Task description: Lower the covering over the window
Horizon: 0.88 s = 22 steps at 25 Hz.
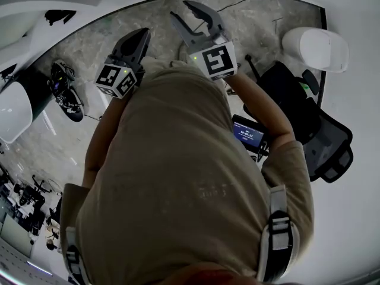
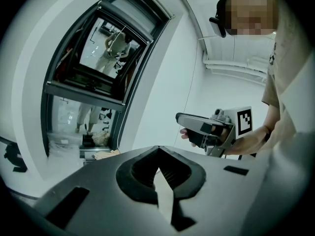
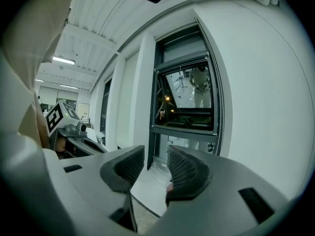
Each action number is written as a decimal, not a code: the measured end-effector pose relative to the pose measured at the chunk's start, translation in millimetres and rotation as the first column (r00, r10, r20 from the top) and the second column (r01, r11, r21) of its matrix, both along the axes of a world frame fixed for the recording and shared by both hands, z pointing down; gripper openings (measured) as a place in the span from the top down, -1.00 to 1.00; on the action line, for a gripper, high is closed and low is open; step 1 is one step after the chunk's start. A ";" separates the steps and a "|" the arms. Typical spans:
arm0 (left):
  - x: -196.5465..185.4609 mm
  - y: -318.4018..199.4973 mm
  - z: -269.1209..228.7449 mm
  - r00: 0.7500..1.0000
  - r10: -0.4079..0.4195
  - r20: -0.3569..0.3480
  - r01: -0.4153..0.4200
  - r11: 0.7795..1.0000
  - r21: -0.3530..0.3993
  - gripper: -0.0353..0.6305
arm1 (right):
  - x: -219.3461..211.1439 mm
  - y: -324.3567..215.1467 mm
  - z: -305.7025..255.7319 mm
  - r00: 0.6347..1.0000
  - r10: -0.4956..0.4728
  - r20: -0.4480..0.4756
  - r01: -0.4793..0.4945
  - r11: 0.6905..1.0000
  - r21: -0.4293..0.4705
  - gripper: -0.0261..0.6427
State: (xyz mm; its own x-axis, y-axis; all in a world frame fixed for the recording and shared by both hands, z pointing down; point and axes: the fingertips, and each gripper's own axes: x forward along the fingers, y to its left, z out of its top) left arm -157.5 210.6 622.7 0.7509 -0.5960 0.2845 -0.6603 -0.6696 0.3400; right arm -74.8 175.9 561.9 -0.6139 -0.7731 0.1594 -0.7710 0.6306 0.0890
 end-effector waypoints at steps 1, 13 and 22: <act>0.9 1.9 -1.9 1.000 0.006 -0.008 -0.006 1.000 0.001 0.85 | -0.5 3.6 -1.7 1.000 0.002 0.001 -0.002 1.000 0.005 0.46; -54.8 58.5 -9.9 1.000 -0.002 -0.026 0.002 1.000 0.014 0.85 | -38.8 71.3 0.4 0.999 0.026 -0.040 -0.027 1.000 -0.003 0.47; -157.9 86.0 -8.4 0.998 -0.015 -0.060 0.016 1.000 0.015 0.85 | -144.1 107.7 -2.5 0.998 0.019 -0.068 -0.017 1.000 0.026 0.47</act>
State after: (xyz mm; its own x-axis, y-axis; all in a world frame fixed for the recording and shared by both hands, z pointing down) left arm -315.3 296.7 614.3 0.7569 -0.6117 0.2300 -0.6495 -0.6651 0.3686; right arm -218.9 283.7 559.5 -0.5885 -0.7881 0.1804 -0.7736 0.6138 0.1578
